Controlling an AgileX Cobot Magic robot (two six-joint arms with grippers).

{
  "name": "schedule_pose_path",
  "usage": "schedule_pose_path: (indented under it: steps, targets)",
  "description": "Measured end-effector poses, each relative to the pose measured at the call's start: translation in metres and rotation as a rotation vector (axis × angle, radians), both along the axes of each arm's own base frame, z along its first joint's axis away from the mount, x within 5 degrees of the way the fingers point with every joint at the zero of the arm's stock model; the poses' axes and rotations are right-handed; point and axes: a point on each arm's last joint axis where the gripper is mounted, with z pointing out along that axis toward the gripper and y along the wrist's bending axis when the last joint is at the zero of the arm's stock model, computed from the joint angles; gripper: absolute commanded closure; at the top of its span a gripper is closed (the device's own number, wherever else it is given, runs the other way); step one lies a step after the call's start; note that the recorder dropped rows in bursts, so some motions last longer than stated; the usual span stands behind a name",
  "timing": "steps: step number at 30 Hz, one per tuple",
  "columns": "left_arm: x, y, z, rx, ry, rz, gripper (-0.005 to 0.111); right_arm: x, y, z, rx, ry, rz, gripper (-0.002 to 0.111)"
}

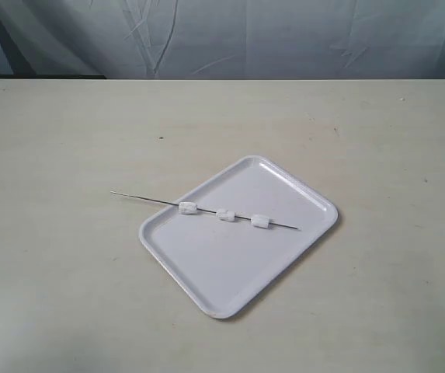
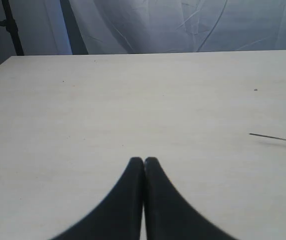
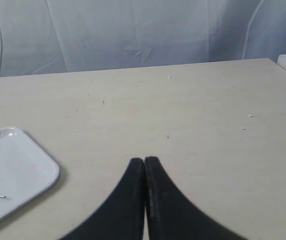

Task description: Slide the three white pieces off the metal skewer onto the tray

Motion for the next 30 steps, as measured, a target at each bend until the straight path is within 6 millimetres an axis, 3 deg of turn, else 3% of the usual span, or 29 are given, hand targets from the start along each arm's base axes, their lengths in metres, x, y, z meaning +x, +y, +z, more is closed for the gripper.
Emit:
schedule_pose_path:
  steps: [25,30]
  targets:
    - [0.0000,0.0000,0.0000,0.000,0.000,0.000,0.107,0.0000,0.0001,0.0000,0.003,0.000,0.000,0.109]
    - [-0.0002,0.0042,0.0003,0.136,0.006,0.012,0.107,0.0000,0.0001,0.0000,0.003,0.000,0.000,0.109]
